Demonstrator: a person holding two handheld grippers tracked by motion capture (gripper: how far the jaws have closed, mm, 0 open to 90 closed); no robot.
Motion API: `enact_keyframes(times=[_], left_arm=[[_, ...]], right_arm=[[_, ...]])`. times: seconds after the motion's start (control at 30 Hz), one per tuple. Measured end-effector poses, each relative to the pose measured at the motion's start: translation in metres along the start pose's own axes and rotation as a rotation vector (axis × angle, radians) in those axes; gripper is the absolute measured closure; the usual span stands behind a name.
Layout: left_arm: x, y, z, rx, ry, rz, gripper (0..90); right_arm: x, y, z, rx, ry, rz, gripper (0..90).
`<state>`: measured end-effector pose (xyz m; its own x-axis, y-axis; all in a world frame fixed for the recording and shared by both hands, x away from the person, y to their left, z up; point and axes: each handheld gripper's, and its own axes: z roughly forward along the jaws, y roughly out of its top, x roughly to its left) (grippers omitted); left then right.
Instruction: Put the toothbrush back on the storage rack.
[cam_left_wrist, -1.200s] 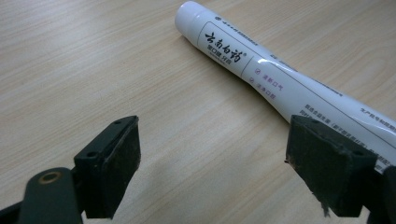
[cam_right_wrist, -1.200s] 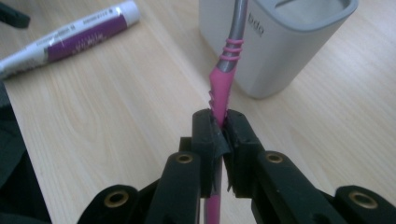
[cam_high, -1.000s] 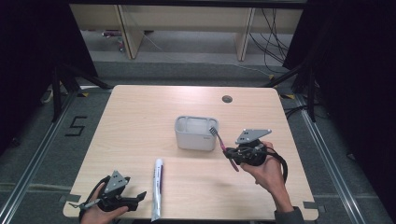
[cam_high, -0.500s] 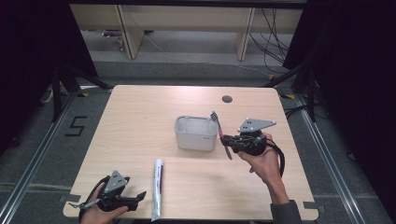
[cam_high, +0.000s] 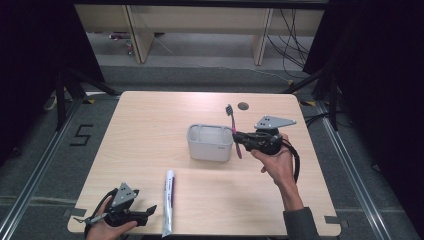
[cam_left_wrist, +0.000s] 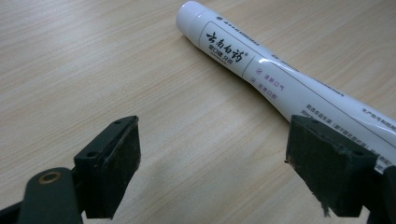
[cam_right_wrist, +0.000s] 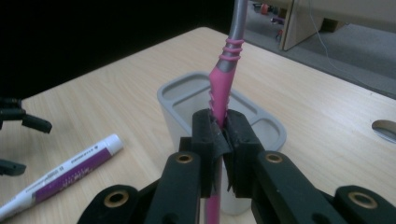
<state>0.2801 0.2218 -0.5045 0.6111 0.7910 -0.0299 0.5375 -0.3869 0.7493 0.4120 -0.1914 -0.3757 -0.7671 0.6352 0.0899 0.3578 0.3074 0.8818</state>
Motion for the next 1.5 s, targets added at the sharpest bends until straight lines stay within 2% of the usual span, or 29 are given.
enact_keyframes(times=[0.03,0.1,0.17,0.3,0.4,0.43,0.47,0.53,0.6,0.63,0.7,0.73,0.8,0.83,0.87,1.03,1.07,1.1,1.13,1.17,1.2,1.3,1.33,1.37,1.4,1.5], left_arm=[[0.000,0.000,0.000,-0.002,0.006,-0.005,17.3],[0.000,0.000,0.000,-0.003,-0.002,-0.001,17.3],[0.000,0.000,0.000,-0.002,0.000,-0.007,17.3],[0.000,0.000,0.000,-0.002,-0.002,-0.003,17.3],[0.000,0.000,0.000,-0.003,-0.001,-0.003,17.3],[0.000,0.000,0.000,-0.001,-0.001,-0.002,17.3],[0.000,0.000,0.000,-0.001,-0.001,-0.002,17.3],[0.000,0.000,0.000,0.002,-0.003,-0.002,17.3],[0.001,0.000,-0.001,0.017,-0.005,0.018,17.3],[0.002,0.000,-0.002,0.019,-0.004,0.019,17.3],[0.000,0.000,0.000,0.000,-0.006,-0.003,17.3],[0.001,0.000,-0.001,0.014,-0.005,0.013,17.3],[0.001,0.000,-0.001,0.015,-0.006,0.016,17.3],[0.000,0.000,0.000,0.005,-0.007,0.005,17.3],[0.001,0.000,-0.001,0.016,-0.004,0.016,17.3],[0.001,0.000,-0.001,0.011,-0.003,0.014,17.3],[0.001,0.000,-0.001,0.011,-0.003,0.014,17.3],[0.001,0.000,-0.001,0.015,-0.005,0.015,17.3],[0.001,0.000,-0.001,0.014,-0.005,0.016,17.3],[0.001,0.000,-0.001,0.014,-0.005,0.015,17.3],[0.001,0.000,-0.001,0.014,-0.005,0.016,17.3],[0.000,0.000,0.000,0.001,-0.007,-0.001,17.3],[0.000,0.000,0.000,-0.001,-0.008,0.000,17.3],[0.001,0.000,-0.001,0.009,-0.006,0.010,17.3],[0.001,0.000,-0.001,0.014,-0.005,0.016,17.3],[0.000,0.000,0.000,-0.002,-0.008,-0.001,17.3]], right_arm=[[0.001,0.001,0.000,-0.007,-0.011,0.024,83.8],[-0.003,0.004,0.001,-0.017,-0.010,-0.008,83.8],[-0.003,0.007,0.003,-0.027,-0.003,0.025,83.8],[-0.007,0.012,0.007,-0.057,0.007,0.028,83.8],[-0.009,0.015,0.008,-0.068,-0.008,0.026,83.8],[-0.009,0.016,0.009,-0.076,0.001,0.031,83.8],[-0.010,0.017,0.009,-0.076,-0.013,0.023,83.8],[-0.010,0.019,0.011,-0.083,-0.008,0.044,83.8],[-0.011,0.020,0.012,-0.089,-0.004,0.050,83.8],[-0.012,0.021,0.012,-0.093,-0.019,0.038,83.8],[-0.015,0.021,0.013,-0.107,-0.008,0.043,83.8],[-0.014,0.021,0.013,-0.101,-0.016,0.070,83.8],[-0.018,0.022,0.014,-0.113,-0.007,0.054,83.8],[-0.019,0.022,0.014,-0.118,-0.009,0.059,83.8],[-0.020,0.023,0.014,-0.116,-0.014,0.070,83.8],[-0.027,0.026,0.019,-0.142,-0.022,0.073,83.8],[-0.028,0.027,0.020,-0.146,-0.036,0.066,83.8],[-0.028,0.027,0.021,-0.148,-0.019,0.098,83.8],[-0.030,0.028,0.022,-0.157,-0.041,0.071,83.8],[-0.030,0.029,0.023,-0.150,-0.030,0.097,83.8],[-0.032,0.029,0.025,-0.170,-0.035,0.077,83.8],[-0.033,0.028,0.029,-0.155,-0.035,0.116,83.8],[-0.034,0.027,0.030,-0.165,-0.049,0.108,83.8],[-0.036,0.027,0.031,-0.156,-0.034,0.114,83.8],[-0.036,0.026,0.032,-0.160,-0.042,0.114,83.8],[-0.037,0.026,0.035,-0.165,-0.040,0.117,83.8]])
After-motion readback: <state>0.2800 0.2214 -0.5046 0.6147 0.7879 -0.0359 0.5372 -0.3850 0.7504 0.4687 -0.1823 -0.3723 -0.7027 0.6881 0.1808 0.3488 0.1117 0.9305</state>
